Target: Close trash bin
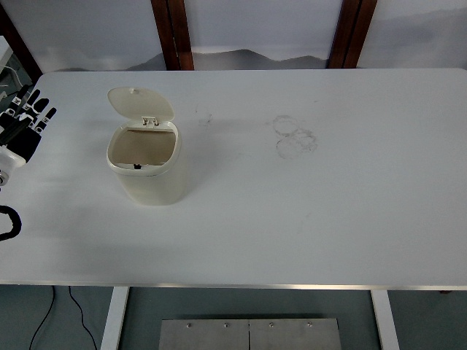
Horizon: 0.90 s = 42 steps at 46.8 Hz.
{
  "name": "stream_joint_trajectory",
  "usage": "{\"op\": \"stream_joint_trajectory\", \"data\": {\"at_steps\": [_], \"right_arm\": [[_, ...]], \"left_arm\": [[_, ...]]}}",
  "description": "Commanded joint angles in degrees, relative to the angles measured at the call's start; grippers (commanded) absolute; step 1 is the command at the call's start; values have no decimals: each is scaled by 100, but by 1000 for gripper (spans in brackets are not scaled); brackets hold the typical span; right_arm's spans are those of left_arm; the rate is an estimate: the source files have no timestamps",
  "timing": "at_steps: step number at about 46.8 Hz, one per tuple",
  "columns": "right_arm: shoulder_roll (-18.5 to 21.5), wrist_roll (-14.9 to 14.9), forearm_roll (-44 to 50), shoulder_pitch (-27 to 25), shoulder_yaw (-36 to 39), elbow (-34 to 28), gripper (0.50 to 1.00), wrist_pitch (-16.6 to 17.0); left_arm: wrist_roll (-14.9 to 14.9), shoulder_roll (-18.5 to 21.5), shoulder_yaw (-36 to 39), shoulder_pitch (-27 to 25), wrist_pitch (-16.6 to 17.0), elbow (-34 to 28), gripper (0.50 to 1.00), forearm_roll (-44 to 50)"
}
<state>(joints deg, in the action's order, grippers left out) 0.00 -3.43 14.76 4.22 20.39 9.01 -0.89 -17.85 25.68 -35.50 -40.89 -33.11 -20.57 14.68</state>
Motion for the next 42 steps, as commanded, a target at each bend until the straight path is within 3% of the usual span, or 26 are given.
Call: {"op": "stream_joint_trajectory", "data": {"at_steps": [1, 7, 42], "right_arm": [[0, 0, 0, 0, 0, -4, 995, 1], [0, 0, 0, 0, -9, -4, 995, 1], [0, 0, 0, 0, 0, -4, 995, 1]], "left_arm": [[-8, 7, 17, -15, 50, -9, 1000, -9], [-95, -1, 17, -6, 191, -9, 1000, -114], [-34, 16, 26, -138, 173, -9, 1000, -132]]}}
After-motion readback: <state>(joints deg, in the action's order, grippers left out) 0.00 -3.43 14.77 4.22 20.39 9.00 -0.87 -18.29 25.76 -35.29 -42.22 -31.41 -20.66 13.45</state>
